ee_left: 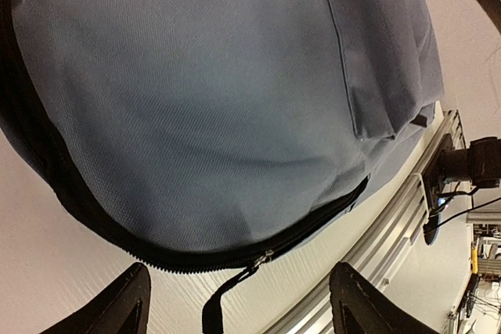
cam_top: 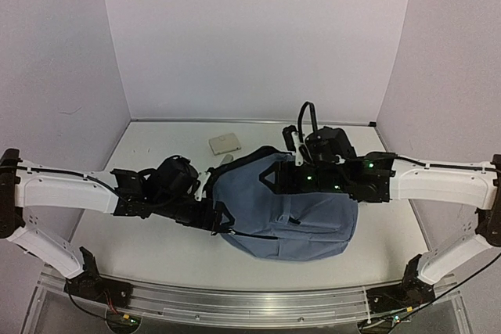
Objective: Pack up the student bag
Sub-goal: Zip the student bag at the center of the board.
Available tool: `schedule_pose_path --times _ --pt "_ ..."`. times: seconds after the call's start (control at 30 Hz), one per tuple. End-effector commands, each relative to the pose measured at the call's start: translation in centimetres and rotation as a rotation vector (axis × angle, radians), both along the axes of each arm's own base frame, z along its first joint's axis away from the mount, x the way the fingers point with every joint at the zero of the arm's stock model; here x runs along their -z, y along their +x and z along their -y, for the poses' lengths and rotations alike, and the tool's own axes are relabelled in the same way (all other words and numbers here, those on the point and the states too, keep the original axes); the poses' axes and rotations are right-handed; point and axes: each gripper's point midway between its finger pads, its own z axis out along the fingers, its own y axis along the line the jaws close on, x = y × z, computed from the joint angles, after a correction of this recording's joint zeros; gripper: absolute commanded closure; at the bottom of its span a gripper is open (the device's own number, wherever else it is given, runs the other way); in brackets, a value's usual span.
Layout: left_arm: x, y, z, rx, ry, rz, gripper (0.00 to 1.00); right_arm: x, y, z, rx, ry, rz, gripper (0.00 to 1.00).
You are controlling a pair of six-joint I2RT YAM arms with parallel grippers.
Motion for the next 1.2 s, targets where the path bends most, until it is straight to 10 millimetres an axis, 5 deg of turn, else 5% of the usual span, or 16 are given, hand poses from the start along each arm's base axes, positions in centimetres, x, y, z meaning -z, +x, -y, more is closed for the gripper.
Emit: schedule_pose_path --times 0.0,0.2,0.43,1.0,1.17 --pt "-0.5 -1.1 -0.4 0.025 0.002 0.033 0.21 -2.5 0.2 2.0 0.032 0.05 0.046 0.41" --pt "1.5 -2.7 -1.3 0.042 0.043 -0.044 0.24 -2.7 0.0 3.0 0.05 0.067 0.04 0.4" --pt "1.2 -2.7 -0.7 0.065 0.018 -0.034 0.55 -2.6 -0.4 2.7 0.018 0.068 0.031 0.4" --pt "1.2 -2.3 0.8 0.102 0.018 -0.028 0.9 -1.8 -1.3 2.0 -0.059 0.045 0.028 0.4" --pt "0.9 -2.0 0.7 0.096 0.042 -0.014 1.0 -0.9 -3.2 0.4 -0.218 -0.007 0.063 0.41"
